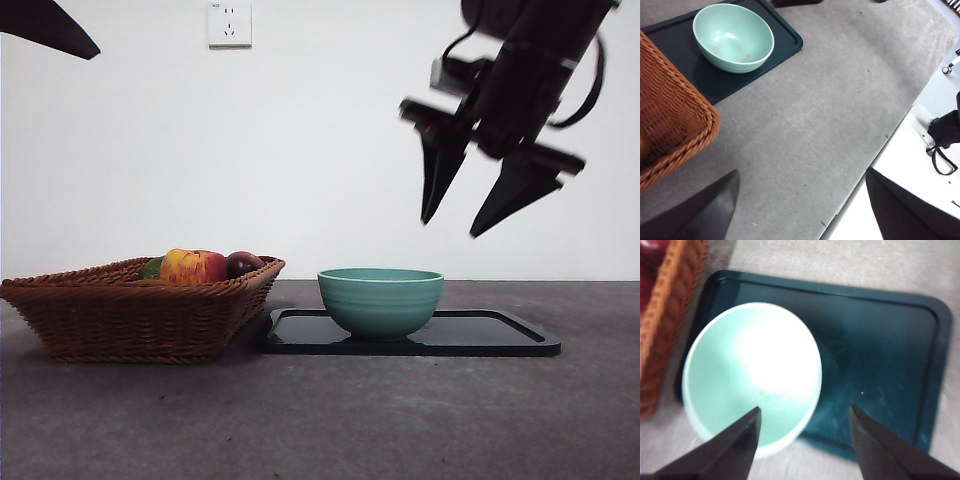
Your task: Pick up the wifruite, put it on the bowl, pick up the plate, put it on desk
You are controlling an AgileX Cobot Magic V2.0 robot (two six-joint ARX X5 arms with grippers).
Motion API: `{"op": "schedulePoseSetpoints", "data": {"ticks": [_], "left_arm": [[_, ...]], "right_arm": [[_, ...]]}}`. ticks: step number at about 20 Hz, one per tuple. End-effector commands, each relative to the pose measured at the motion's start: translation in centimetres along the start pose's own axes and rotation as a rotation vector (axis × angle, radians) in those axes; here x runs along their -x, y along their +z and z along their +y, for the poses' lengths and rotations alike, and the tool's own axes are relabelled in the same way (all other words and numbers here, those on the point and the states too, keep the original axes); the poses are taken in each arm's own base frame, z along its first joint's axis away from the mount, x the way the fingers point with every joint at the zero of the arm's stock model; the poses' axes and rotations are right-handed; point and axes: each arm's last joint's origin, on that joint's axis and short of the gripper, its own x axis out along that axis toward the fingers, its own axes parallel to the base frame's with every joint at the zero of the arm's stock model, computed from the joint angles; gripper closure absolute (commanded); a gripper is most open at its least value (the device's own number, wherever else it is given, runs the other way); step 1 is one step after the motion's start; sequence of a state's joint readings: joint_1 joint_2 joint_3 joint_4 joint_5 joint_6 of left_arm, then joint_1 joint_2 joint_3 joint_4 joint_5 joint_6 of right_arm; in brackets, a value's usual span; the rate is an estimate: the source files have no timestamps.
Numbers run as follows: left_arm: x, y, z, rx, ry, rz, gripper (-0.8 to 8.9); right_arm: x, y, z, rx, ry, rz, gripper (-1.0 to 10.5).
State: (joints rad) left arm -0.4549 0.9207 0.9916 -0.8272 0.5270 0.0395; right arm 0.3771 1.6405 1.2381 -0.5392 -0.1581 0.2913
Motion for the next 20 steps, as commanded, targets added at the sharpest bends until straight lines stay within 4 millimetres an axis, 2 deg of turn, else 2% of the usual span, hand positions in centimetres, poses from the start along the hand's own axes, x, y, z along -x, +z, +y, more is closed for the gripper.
{"op": "schedulePoseSetpoints", "data": {"ticks": [1, 4, 7, 9, 10, 13, 16, 20], "left_arm": [[0.2, 0.5, -0.2, -0.028, -0.008, -0.019, 4.10], [0.2, 0.5, -0.2, -0.027, -0.008, -0.019, 4.10], [0.2, 0.5, -0.2, -0.027, -0.008, -0.019, 4.10], [0.2, 0.5, -0.2, -0.028, -0.008, -0.019, 4.10], [0.2, 0.5, -0.2, -0.028, -0.008, -0.019, 4.10], [0.2, 0.5, -0.2, -0.028, -0.008, -0.019, 4.10], [0.2, 0.5, -0.2, -0.028, -0.008, -0.019, 4.10], [0.2, 0.5, -0.2, -0.028, -0.008, -0.019, 4.10]], "right_arm": [[-2.0, 0.6, 0.1, 0.016, 0.010, 0.000, 6.7], [-4.5, 0.4, -0.5, 0.011, -0.007, 0.028, 6.7], [-5.9, 0.4, -0.7, 0.013, -0.003, 0.016, 7.2], [-6.3, 0.6, -0.7, 0.023, 0.002, -0.005, 9.0], [-6.3, 0.7, -0.6, 0.024, 0.005, -0.014, 9.4], [-6.1, 1.1, -0.6, 0.023, 0.009, -0.040, 9.4], [-4.0, 2.1, 0.0, 0.036, 0.026, -0.101, 9.4], [1.8, 2.6, 1.2, 0.074, 0.052, -0.190, 9.4]]}}
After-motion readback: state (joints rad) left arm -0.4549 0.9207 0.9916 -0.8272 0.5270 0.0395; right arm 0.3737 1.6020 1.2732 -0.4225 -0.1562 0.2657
